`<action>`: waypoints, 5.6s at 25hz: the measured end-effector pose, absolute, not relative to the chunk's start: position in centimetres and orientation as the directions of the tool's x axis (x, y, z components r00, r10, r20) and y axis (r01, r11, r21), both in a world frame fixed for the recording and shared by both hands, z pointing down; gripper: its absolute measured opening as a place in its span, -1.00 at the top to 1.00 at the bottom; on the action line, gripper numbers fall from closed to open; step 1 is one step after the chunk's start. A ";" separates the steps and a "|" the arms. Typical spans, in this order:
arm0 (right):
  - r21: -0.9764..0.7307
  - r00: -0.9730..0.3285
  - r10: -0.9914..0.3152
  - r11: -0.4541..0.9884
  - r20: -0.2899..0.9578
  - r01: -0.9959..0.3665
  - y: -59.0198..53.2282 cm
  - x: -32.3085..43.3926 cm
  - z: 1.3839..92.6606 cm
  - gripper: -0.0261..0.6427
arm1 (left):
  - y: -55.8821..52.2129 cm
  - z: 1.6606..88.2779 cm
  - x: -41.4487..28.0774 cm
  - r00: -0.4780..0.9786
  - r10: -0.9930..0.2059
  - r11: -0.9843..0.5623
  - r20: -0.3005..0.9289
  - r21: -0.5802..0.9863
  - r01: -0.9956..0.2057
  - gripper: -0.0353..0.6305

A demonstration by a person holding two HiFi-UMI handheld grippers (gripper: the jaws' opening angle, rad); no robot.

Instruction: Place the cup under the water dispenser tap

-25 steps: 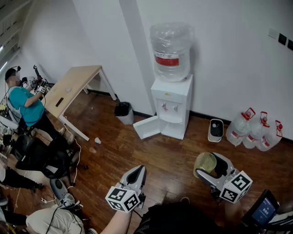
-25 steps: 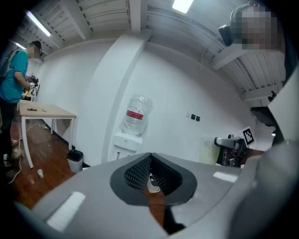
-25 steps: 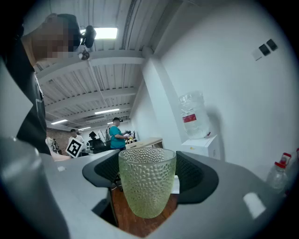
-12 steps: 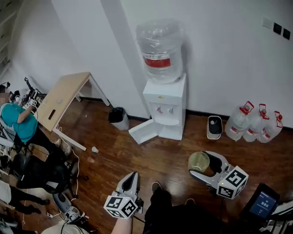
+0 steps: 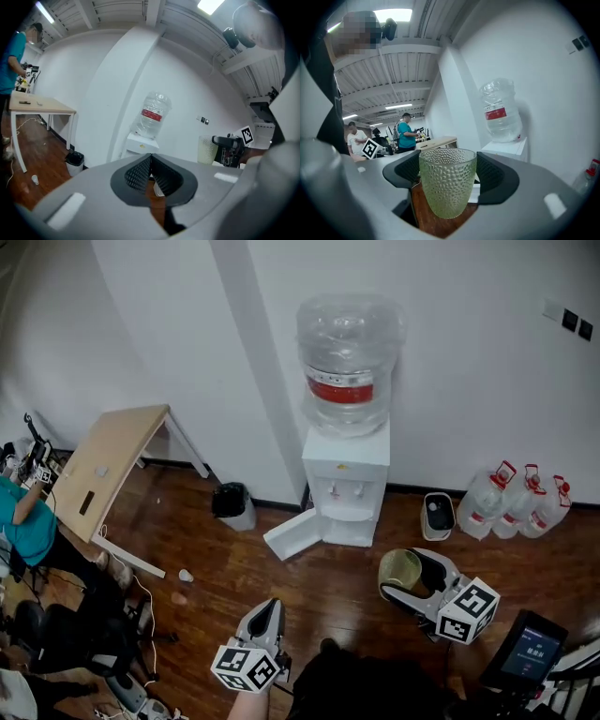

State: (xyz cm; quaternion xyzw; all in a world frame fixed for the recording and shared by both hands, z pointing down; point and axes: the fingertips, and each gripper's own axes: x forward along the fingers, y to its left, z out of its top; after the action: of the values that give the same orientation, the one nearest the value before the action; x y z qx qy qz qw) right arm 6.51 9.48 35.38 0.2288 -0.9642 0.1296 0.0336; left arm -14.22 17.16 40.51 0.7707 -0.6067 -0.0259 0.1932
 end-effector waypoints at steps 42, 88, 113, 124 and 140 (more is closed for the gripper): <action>-0.255 -0.765 -0.459 0.755 0.452 -0.604 -17.7 -1.6 59.7 -0.18 | -10.2 51.7 -18.3 0.426 -0.814 -0.258 0.394 0.412 -0.874 0.89; -0.041 -0.531 -0.720 0.577 0.447 -0.816 -31.2 -5.2 88.5 -0.16 | -15.2 70.0 -20.8 0.503 -0.679 -0.323 0.536 0.397 -0.859 0.89; -0.185 -0.507 -0.616 0.510 0.603 -0.840 -25.0 -2.8 80.6 -0.19 | -13.6 60.9 -21.4 0.547 -0.664 -0.352 0.510 0.431 -0.831 0.89; -0.274 -0.631 -0.603 0.580 0.488 -0.767 -20.4 -4.3 62.7 0.32 | -13.3 51.2 -22.0 0.633 -0.681 -0.460 0.368 0.459 -0.761 0.89; -0.269 -0.695 -0.630 0.643 0.347 -0.717 -16.6 -4.7 47.5 0.92 | -13.8 43.9 -21.6 0.732 -0.663 -0.639 0.157 0.391 -0.662 0.89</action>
State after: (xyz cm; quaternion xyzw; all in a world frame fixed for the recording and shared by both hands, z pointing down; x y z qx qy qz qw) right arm -4.65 -16.61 47.45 0.3741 -0.8996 0.1957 0.1113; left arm -21.64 -13.81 43.88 0.9053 -0.3658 -0.0007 0.2159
